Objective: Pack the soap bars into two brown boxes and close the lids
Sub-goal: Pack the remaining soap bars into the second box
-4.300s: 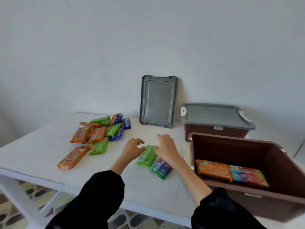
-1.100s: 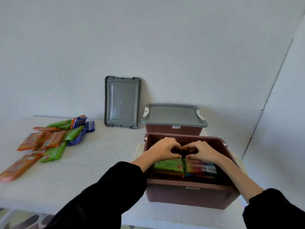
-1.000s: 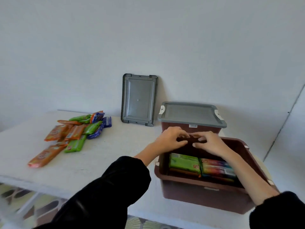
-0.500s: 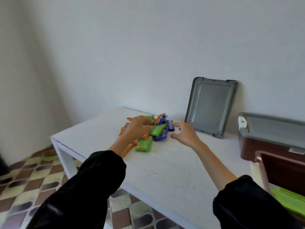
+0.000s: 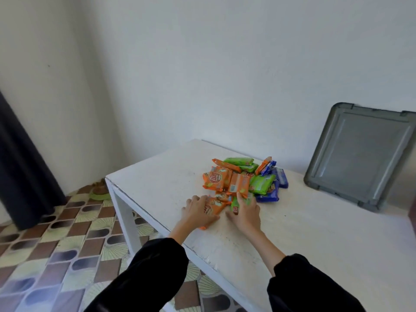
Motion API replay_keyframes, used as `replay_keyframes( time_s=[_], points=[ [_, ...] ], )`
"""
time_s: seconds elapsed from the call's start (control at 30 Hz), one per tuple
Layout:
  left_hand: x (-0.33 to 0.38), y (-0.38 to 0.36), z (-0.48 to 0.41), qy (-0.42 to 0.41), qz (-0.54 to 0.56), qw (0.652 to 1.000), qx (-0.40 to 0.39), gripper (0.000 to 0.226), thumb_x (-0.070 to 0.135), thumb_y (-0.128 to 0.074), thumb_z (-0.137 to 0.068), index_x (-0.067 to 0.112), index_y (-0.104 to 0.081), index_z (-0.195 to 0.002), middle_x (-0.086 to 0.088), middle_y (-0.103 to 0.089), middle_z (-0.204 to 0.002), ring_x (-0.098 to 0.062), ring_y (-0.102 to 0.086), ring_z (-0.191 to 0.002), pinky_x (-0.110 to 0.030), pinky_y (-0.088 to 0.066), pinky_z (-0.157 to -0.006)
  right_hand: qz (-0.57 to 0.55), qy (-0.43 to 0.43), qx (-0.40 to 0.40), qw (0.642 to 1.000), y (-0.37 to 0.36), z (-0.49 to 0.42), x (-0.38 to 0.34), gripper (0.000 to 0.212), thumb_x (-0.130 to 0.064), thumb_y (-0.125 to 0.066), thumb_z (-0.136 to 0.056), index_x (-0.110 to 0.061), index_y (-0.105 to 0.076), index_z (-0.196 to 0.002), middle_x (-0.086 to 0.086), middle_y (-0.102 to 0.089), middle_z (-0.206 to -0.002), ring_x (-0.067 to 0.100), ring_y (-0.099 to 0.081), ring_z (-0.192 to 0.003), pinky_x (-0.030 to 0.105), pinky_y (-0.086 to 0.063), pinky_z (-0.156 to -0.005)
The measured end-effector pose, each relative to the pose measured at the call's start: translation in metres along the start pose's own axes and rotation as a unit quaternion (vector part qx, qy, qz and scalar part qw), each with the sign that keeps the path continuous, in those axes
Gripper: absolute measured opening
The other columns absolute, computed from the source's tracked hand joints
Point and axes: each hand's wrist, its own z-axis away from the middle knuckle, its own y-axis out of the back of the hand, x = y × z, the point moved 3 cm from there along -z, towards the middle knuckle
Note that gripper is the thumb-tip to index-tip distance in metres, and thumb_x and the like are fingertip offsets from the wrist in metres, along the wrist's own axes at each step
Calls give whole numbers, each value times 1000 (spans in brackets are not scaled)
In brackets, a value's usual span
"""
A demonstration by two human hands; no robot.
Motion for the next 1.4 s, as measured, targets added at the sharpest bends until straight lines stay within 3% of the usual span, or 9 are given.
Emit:
replay_keyframes(
  time_s=[0.13, 0.5, 0.7, 0.87, 0.97, 1.07, 1.17, 1.27, 1.4],
  points=[
    [3, 0, -7, -36, -19, 999, -8, 74, 44, -64, -80, 28, -30, -142, -7, -43, -135, -27, -36, -126, -43, -37, -101, 11, -11, 18, 1000, -5, 1, 2, 71, -38, -52, -90, -28, -13, -148, 19, -7, -154, 37, -18, -138, 38, -32, -108],
    [-5, 11, -3, -91, -63, 991, -72, 72, 39, -65, -81, 30, -30, -143, -12, -44, -127, -30, -38, -119, -36, -36, -97, 114, 15, -93, 989, 14, 25, 25, 78, -40, -53, -86, -34, -6, -148, 10, -7, -154, 33, -20, -136, 40, -32, -107],
    [0, 15, 2, -85, -29, 995, -48, 65, 40, -67, -80, 32, -39, -138, -10, -51, -120, -28, -44, -115, -32, -40, -90, 86, -16, -86, 992, 20, 9, 20, 76, -45, -59, -84, -34, -17, -146, 12, -24, -147, 31, -23, -135, 38, -39, -99],
    [10, 23, 11, -95, -3, 995, -3, 58, 31, -75, -71, 28, -57, -126, -5, -66, -108, -16, -57, -97, -21, -37, -69, 69, 0, -108, 992, 34, 5, 14, 73, -29, -75, -73, -33, -40, -138, 8, -47, -136, 28, -44, -123, 33, -46, -92],
    [21, 31, 15, -118, 22, 993, 4, 56, 29, -78, -68, 28, -61, -122, -3, -68, -105, -10, -53, -82, -20, -38, -66, 62, 16, -132, 989, 59, 10, 15, 75, -25, -77, -70, -32, -43, -137, 6, -44, -141, 24, -47, -124, 30, -45, -93],
    [42, 45, 21, -154, 51, 987, 22, 54, 28, -79, -67, 30, -63, -119, -1, -68, -100, -10, -53, -78, -19, -39, -63, 57, 43, -114, 991, 100, 20, 20, 74, -19, -77, -69, -31, -46, -135, 4, -42, -144, 24, -44, -126, 29, -43, -94],
    [76, 61, 29, -199, 57, 978, 14, 51, 27, -80, -67, 30, -64, -115, 7, -58, -69, -5, -43, -62, -17, -32, -55, 58, 57, -81, 993, 148, 39, 29, 75, -16, -77, -67, -34, -46, -134, 6, -46, -140, 25, -48, -120, 29, -44, -87],
    [117, 72, 38, -256, 58, 965, 17, 51, 30, -81, -65, 34, -65, -113, 5, -64, -79, -5, -50, -69, -15, -39, -60, 53, 52, -42, 996, 192, 62, 45, 78, -14, -77, -67, -35, -45, -135, 6, -49, -135, 25, -52, -113, 30, -45, -83],
    [184, 76, 69, -320, 59, 946, 0, 52, 26, -80, -67, 32, -63, -116, 7, -57, -71, -5, -47, -62, -7, -35, -53, 68, 46, -3, 997, 243, 103, 81, 77, -14, -78, -67, -35, -45, -134, 5, -51, -134, 24, -51, -115, 29, -43, -85]
  ],
)
